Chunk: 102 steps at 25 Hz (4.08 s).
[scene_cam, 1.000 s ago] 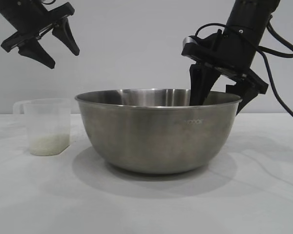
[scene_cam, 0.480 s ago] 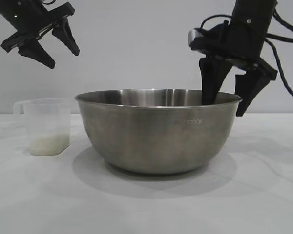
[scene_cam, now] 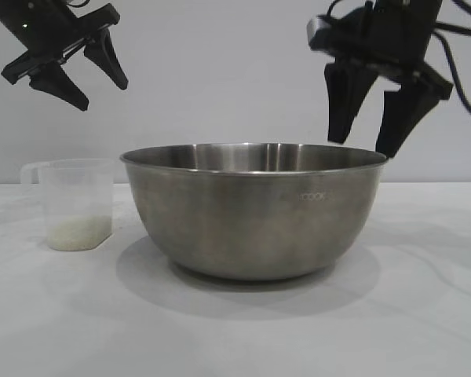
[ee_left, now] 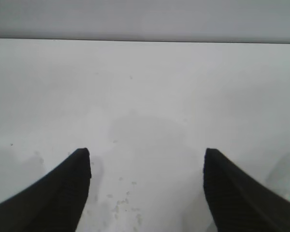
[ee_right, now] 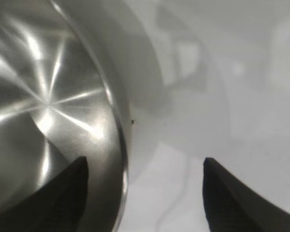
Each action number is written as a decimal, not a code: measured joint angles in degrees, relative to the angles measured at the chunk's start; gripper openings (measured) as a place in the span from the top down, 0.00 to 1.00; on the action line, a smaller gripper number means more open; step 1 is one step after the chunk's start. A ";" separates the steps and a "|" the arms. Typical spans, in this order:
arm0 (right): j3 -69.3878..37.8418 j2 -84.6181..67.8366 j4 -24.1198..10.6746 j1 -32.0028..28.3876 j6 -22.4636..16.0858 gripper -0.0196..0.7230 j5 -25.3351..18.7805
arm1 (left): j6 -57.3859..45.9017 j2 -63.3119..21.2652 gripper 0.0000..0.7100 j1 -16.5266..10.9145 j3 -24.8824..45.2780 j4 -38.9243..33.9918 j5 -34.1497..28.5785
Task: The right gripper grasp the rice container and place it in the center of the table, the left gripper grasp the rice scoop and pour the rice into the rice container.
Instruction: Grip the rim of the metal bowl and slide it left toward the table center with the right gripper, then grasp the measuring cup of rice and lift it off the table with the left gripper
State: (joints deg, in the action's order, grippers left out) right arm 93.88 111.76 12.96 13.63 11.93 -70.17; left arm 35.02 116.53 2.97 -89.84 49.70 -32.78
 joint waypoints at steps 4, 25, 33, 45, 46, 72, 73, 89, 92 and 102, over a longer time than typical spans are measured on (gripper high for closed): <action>0.00 -1.53 -1.33 -4.04 -2.65 0.42 -0.22 | 0.00 0.00 0.37 0.00 0.00 0.00 0.00; -26.98 -36.88 -4.88 -10.84 -3.60 0.42 -0.67 | 0.00 0.00 0.37 0.00 0.00 0.00 -0.04; -40.36 -55.81 -6.80 -10.84 -6.47 0.42 -1.03 | 0.00 0.00 0.37 0.00 0.00 0.00 -0.04; -60.93 -88.08 -10.90 -10.84 -9.62 0.42 2.24 | 0.00 0.00 0.37 0.00 0.00 0.00 -0.04; -61.85 -90.07 -11.00 -10.84 -9.67 0.42 2.72 | 0.00 0.00 0.37 0.00 0.00 0.00 -0.04; -65.91 -112.68 -10.13 -10.84 -8.42 0.42 4.79 | 0.00 0.00 0.37 0.00 0.00 0.00 -0.13; -65.91 -112.68 -10.13 -10.84 -8.42 0.42 4.79 | 0.00 0.00 0.37 0.00 0.00 0.00 -0.13; -65.91 -112.68 -10.13 -10.27 -8.30 0.42 4.79 | 0.00 0.00 0.37 0.00 0.00 0.00 -0.13; -65.91 -112.68 -10.13 -10.27 -8.30 0.42 4.79 | 0.00 0.00 0.37 0.00 0.00 0.00 -0.13; -65.91 -112.68 -10.13 -10.27 -8.30 0.42 4.79 | 0.00 0.00 0.37 0.00 0.00 0.00 -0.13</action>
State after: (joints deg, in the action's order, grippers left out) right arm 27.96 -0.92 2.83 3.36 3.63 -65.38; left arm 35.02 116.53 2.97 -89.84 49.70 -32.91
